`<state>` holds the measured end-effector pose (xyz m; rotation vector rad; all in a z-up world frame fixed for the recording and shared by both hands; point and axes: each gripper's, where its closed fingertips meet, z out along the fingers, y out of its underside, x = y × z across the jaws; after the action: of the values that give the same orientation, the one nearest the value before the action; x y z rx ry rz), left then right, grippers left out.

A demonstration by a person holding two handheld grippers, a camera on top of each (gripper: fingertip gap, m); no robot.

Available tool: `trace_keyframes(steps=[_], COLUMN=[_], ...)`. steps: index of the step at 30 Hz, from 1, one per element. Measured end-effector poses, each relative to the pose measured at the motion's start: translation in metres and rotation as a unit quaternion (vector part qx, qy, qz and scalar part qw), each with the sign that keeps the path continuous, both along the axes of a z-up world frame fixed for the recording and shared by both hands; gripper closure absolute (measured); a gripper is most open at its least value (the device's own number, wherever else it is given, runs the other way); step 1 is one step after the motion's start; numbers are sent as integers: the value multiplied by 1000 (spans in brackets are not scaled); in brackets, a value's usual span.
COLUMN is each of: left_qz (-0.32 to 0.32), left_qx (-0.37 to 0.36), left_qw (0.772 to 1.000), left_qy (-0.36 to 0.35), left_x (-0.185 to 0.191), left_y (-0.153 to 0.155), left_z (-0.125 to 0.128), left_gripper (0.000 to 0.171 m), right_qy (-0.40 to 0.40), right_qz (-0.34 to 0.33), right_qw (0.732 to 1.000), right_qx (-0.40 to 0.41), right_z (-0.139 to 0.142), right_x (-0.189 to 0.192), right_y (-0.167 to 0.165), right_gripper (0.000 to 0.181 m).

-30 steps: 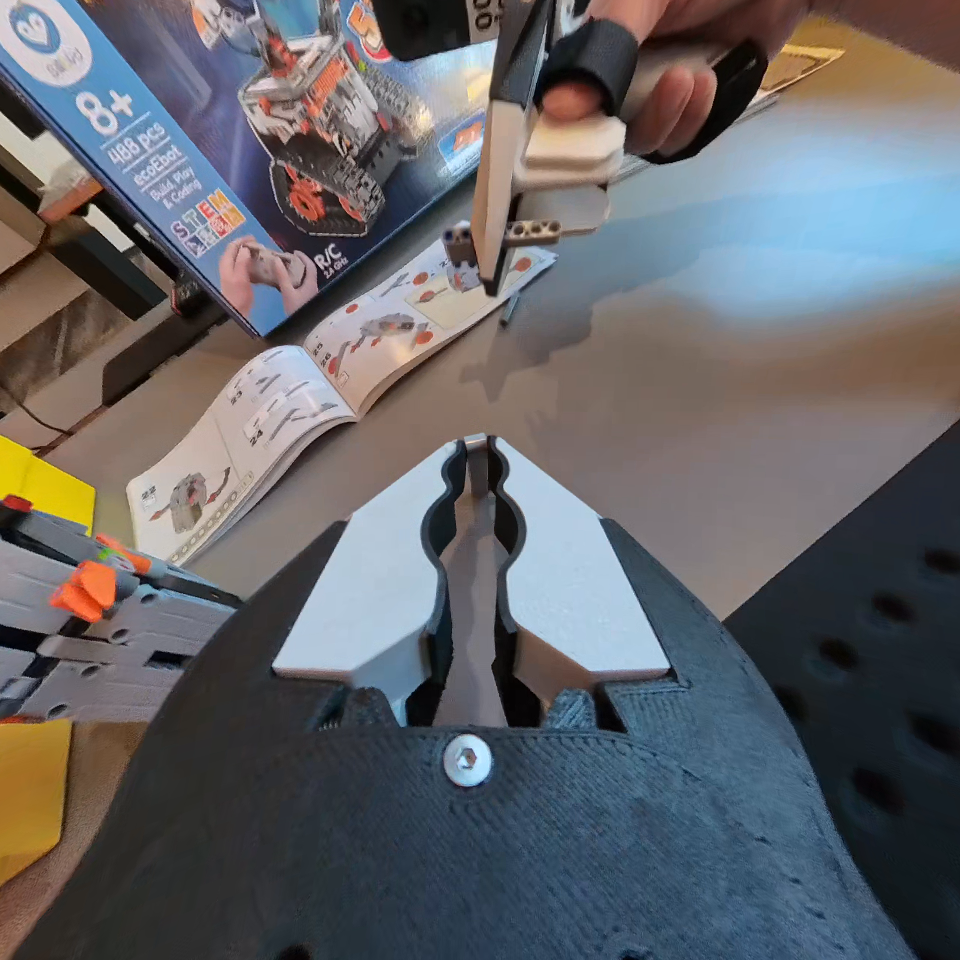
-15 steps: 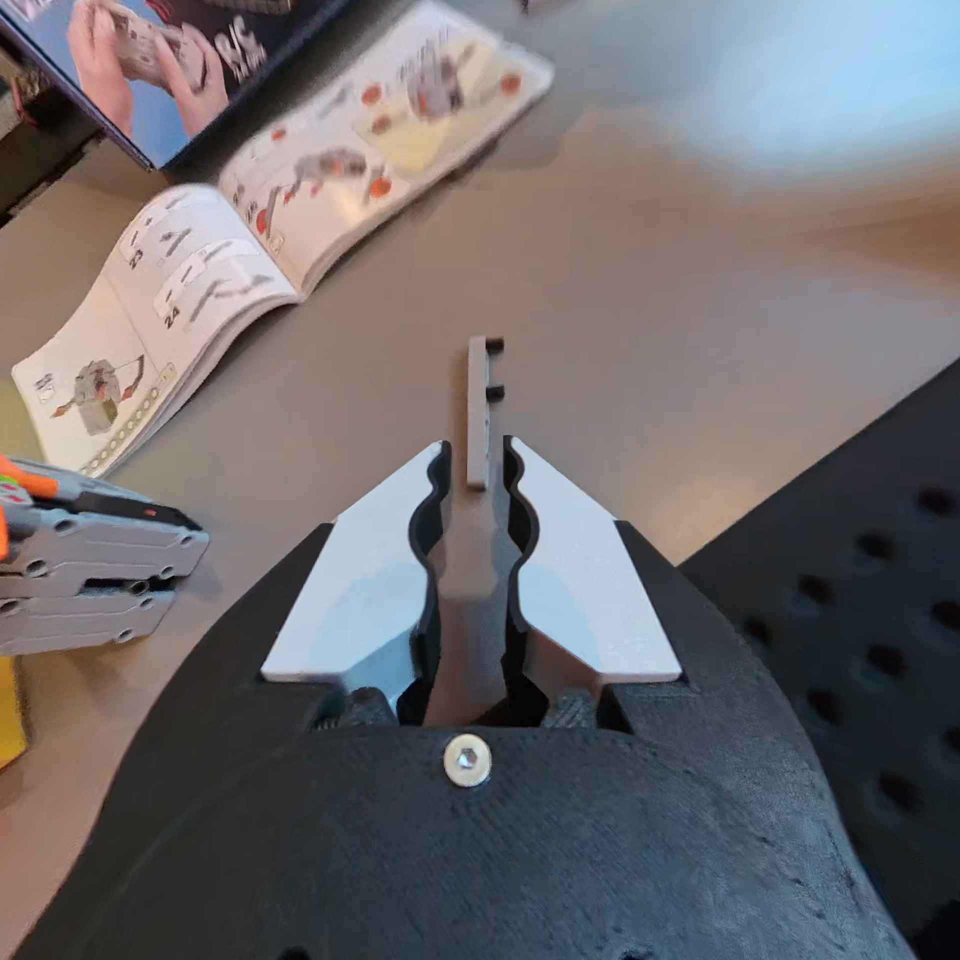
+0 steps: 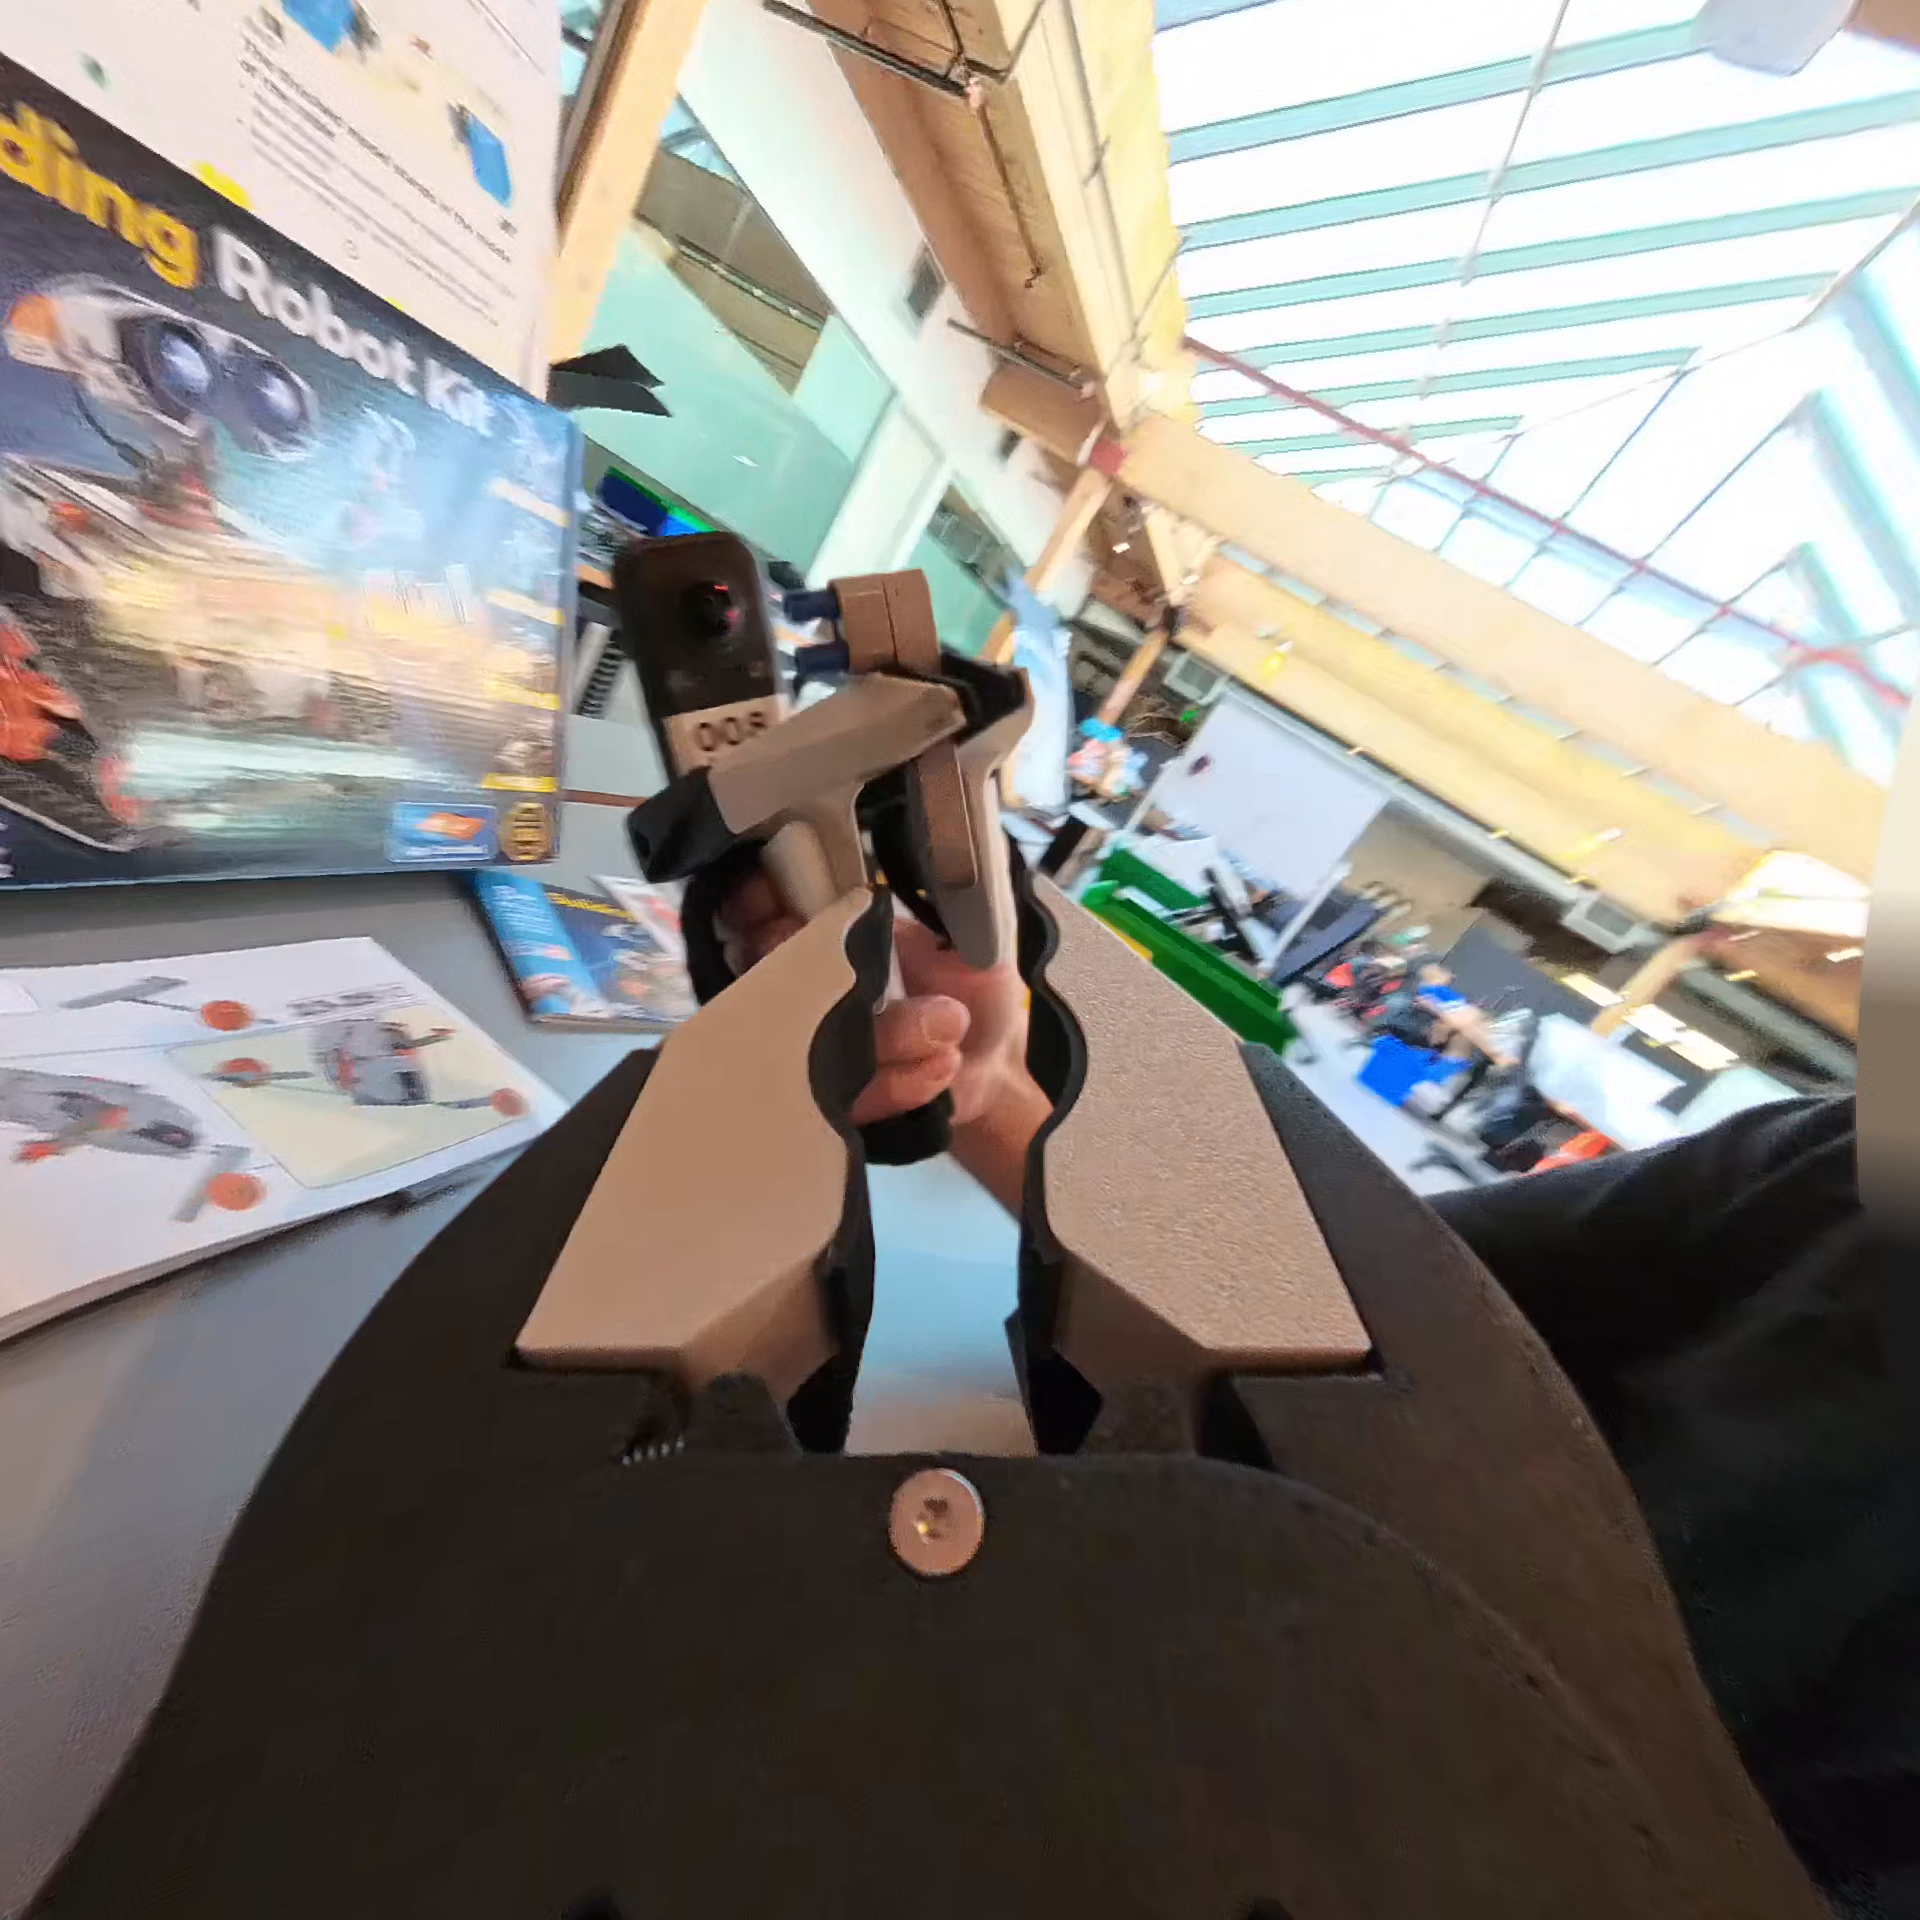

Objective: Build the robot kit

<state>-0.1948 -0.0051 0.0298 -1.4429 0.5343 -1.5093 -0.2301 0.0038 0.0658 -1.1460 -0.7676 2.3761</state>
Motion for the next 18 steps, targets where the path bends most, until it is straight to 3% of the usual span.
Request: trace_keyframes(steps=[1, 5, 10, 12, 14, 18], left_qz=[22, 129, 161, 178, 212, 285], left_qx=[16, 97, 120, 119, 113, 110], left_qw=[999, 981, 959, 951, 932, 874], left_qy=[17, 110, 200, 223, 271, 378], left_x=[0, -8, -7, -11, -21, -43], left_y=[4, 22, 33, 36, 44, 61], left_z=[-2, -8, -24, -29, -39, -55], left_gripper=[151, 158, 166, 166, 166, 166], right_qy=[-3, -40, -101, -124, -174, -226], right_qz=[-24, -74, -103, -89, -116, -263], right_qw=[1000, 996, 989, 987, 976, 933], right_qx=[7, 25, 41, 41, 58, 99], right_z=[-2, -13, -30, -34, -46, -54], right_x=[-1, -5, -9, -6, 0, 8], right_y=[4, 17, 25, 25, 34, 68], right_gripper=[176, 176, 172, 155, 148, 135])
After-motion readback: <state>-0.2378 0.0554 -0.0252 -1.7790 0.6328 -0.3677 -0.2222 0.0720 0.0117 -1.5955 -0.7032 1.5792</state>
